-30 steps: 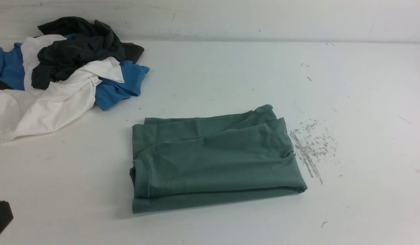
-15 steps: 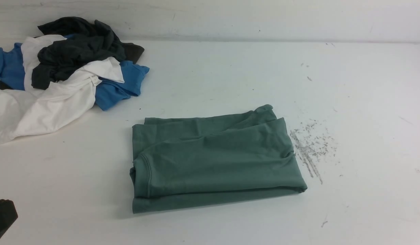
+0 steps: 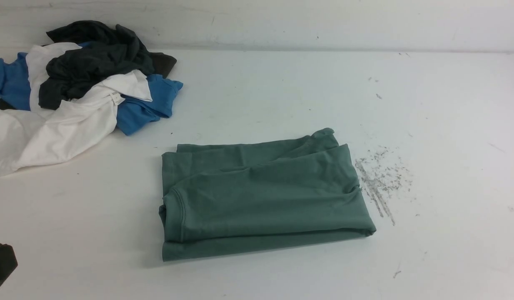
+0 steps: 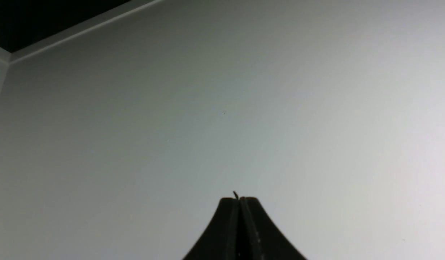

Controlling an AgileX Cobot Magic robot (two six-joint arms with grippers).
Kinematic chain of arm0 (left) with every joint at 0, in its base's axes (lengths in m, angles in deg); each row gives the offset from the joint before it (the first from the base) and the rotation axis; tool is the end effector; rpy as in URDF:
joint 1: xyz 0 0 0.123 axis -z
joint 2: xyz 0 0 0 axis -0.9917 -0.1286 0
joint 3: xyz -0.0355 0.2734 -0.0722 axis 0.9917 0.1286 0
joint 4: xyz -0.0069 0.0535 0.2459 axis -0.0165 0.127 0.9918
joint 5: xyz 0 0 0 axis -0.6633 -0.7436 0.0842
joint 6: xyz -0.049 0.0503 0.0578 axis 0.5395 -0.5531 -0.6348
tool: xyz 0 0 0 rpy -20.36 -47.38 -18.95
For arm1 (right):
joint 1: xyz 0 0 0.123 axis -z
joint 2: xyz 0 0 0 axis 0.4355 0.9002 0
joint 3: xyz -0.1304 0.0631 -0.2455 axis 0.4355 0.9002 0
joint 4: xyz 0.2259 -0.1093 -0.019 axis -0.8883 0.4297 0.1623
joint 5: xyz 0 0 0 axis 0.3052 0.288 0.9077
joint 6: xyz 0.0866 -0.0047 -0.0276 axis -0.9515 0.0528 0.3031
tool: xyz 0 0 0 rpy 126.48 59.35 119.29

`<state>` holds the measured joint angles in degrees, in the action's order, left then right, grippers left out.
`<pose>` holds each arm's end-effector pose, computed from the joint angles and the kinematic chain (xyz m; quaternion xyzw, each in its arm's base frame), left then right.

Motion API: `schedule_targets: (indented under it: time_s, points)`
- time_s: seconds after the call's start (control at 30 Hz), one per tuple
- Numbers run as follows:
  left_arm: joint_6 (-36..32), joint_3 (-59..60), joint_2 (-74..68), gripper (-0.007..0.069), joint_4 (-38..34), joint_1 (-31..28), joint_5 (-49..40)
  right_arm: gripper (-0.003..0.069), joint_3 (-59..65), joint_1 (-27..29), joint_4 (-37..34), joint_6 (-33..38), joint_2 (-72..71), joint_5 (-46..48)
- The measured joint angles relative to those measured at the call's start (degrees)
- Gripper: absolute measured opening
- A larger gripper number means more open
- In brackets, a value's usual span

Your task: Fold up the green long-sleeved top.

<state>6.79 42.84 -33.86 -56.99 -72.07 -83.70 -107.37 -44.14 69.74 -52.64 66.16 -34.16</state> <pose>0.0398 -0.0233 0.2993 0.0704 0.7999 -0.1627 0.5734 -0.0142 -0.0038 0.3687 -0.0577 0.3985 0.1717 0.8991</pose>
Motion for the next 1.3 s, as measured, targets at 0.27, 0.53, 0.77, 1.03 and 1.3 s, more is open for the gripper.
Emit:
schedule_targets:
  time_s: [0.27, 0.53, 0.77, 1.03, 1.3]
  points:
    - [-4.00, 12.85, 9.66, -0.0004, 6.33, -3.89, 10.42, -0.0015, 0.01, 0.00, 0.00, 0.00, 0.00, 0.00]
    - [-6.19, 28.23, 12.04, -0.0004, 7.17, -7.25, 16.59, -0.0015, 0.12, 0.00, -0.07, 0.00, -0.01, 0.05]
    - [-6.63, 28.40, 12.04, -0.0004, 7.17, -7.47, 16.67, -0.0015, 0.12, 0.00, -0.03, 0.00, -0.01, 0.05]
    - [-6.63, 28.40, 12.04, -0.0004, 7.12, -7.47, 16.67, -0.0015, 0.12, 0.00, -0.03, 0.00, -0.01, 0.05]
    - [-6.66, 28.40, 12.04, -0.0004, 7.12, -7.47, 16.67, -0.0015, 0.12, 0.00, -0.03, 0.00, -0.01, 0.05]
